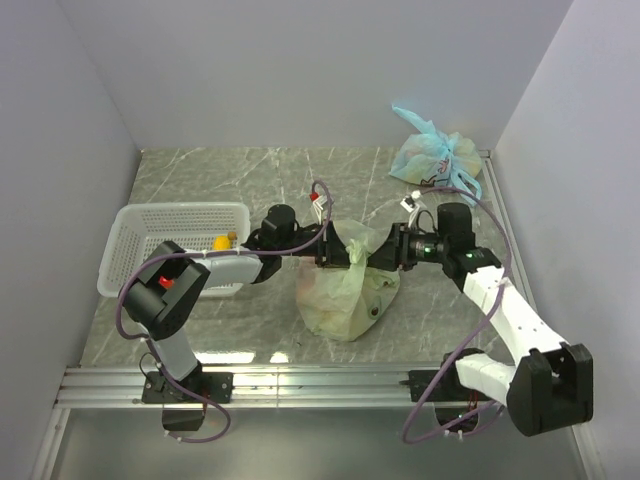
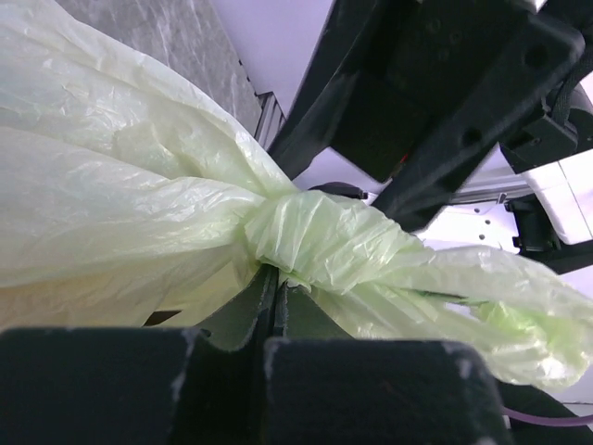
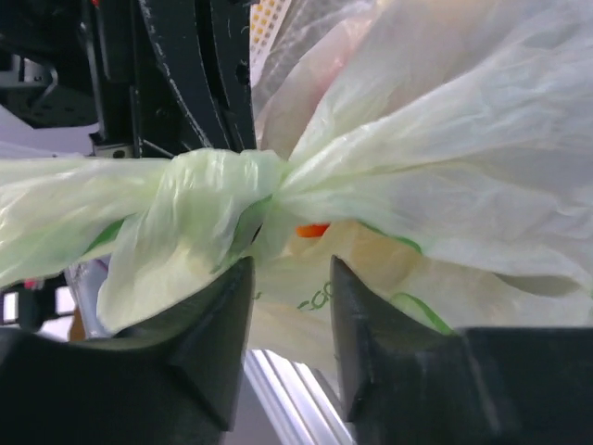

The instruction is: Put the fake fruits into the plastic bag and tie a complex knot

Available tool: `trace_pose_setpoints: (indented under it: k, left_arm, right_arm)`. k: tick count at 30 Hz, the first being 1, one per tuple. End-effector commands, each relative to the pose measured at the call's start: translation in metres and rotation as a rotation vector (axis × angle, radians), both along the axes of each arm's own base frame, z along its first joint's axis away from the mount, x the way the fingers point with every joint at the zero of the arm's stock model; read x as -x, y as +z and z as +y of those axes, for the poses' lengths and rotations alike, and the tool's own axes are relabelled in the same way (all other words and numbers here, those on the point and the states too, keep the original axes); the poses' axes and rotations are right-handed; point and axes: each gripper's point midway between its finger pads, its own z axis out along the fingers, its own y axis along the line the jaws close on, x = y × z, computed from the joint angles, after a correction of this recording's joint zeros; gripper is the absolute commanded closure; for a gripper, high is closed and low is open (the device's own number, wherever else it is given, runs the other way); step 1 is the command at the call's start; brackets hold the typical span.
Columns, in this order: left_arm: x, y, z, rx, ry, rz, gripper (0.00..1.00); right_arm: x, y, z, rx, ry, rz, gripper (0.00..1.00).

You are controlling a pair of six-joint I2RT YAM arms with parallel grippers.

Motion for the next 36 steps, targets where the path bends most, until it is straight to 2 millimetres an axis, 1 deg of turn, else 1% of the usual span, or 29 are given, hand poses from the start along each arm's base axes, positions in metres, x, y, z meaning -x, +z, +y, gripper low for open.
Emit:
trace_pose_setpoints:
  k: [1,2,3,5,7,10,14,16,17,18,19,21,22,23,24,26,27,29,30,31,32,33,34,35,36]
  left_arm:
    - [0.003,0.028,-0.003,0.058,-0.033,-0.095,1.00]
    - [0.002,0.028,-0.004,0.060,-0.033,-0.097,1.00]
    - [0.002,0.029,-0.005,0.061,-0.034,-0.098,1.00]
    - [0.000,0.028,-0.007,0.063,-0.035,-0.096,1.00]
    - [-0.001,0.028,-0.008,0.070,-0.036,-0.094,1.00]
    - [0.001,0.033,-0.011,0.103,-0.045,-0.097,1.00]
    - [0.003,0.035,-0.018,0.149,-0.065,-0.079,1.00]
    - [0.008,0.041,-0.023,0.195,-0.089,-0.074,1.00]
    - [0.010,0.043,-0.024,0.210,-0.102,-0.045,1.00]
    - [0.013,0.051,-0.025,0.249,-0.118,-0.069,0.99]
    - [0.017,0.047,-0.029,0.257,-0.132,-0.052,0.99]
    - [0.018,0.052,-0.030,0.292,-0.138,-0.045,1.00]
    - [0.017,0.051,-0.031,0.296,-0.131,-0.043,1.00]
    - [0.016,0.052,-0.031,0.299,-0.128,-0.047,1.00]
    - [0.017,0.053,-0.032,0.303,-0.129,-0.054,0.99]
    - [0.016,0.055,-0.032,0.297,-0.123,-0.070,1.00]
    - [0.016,0.056,-0.031,0.291,-0.122,-0.074,1.00]
    - [0.015,0.055,-0.029,0.271,-0.112,-0.091,0.99]
    - [0.015,0.053,-0.028,0.263,-0.113,-0.089,1.00]
    - [0.015,0.054,-0.027,0.260,-0.111,-0.090,1.00]
    - [0.015,0.054,-0.026,0.260,-0.111,-0.088,0.99]
    - [0.016,0.053,-0.026,0.258,-0.112,-0.083,0.99]
    - [0.017,0.053,-0.026,0.258,-0.115,-0.081,0.99]
    - [0.017,0.052,-0.026,0.258,-0.115,-0.081,1.00]
    - [0.017,0.052,-0.025,0.258,-0.115,-0.085,0.99]
  right_arm:
    - [-0.004,0.008,0.018,-0.021,0.033,-0.060,0.43]
    - [-0.005,0.004,0.020,-0.013,0.029,-0.050,0.40]
    - [-0.003,0.005,0.026,-0.021,0.043,-0.057,0.36]
    - [-0.004,0.005,0.030,-0.036,0.037,-0.036,0.33]
    - [-0.004,0.005,0.035,-0.044,0.041,-0.038,0.28]
    - [-0.003,0.003,0.043,-0.052,0.051,-0.018,0.24]
    - [-0.002,0.001,0.053,-0.084,0.061,0.039,0.22]
    - [-0.003,0.006,0.057,-0.117,0.075,0.043,0.22]
    - [-0.005,0.010,0.060,-0.133,0.082,0.031,0.22]
    - [-0.006,0.011,0.061,-0.140,0.089,0.032,0.22]
    - [-0.007,0.011,0.063,-0.145,0.097,0.038,0.22]
    - [-0.010,0.016,0.066,-0.155,0.112,0.021,0.22]
    - [-0.008,0.015,0.067,-0.153,0.134,0.017,0.22]
    - [-0.009,0.019,0.068,-0.155,0.149,0.006,0.22]
    - [-0.005,0.015,0.066,-0.139,0.161,0.028,0.22]
    - [0.001,0.017,0.060,-0.107,0.196,-0.026,0.22]
    - [0.006,0.012,0.052,-0.086,0.190,0.003,0.22]
    - [0.006,0.016,0.040,-0.049,0.191,-0.062,0.21]
    - [0.009,0.011,0.028,-0.021,0.170,-0.020,0.21]
    - [0.009,0.012,0.022,0.009,0.180,-0.067,0.20]
    - [0.008,0.019,0.017,0.021,0.181,-0.090,0.08]
    - [0.017,0.017,0.011,0.036,0.188,-0.047,0.05]
    - [0.017,0.019,0.005,0.052,0.196,-0.078,0.05]
    - [0.022,0.021,0.001,0.062,0.195,-0.056,0.04]
    - [0.023,0.023,-0.002,0.066,0.189,-0.053,0.05]
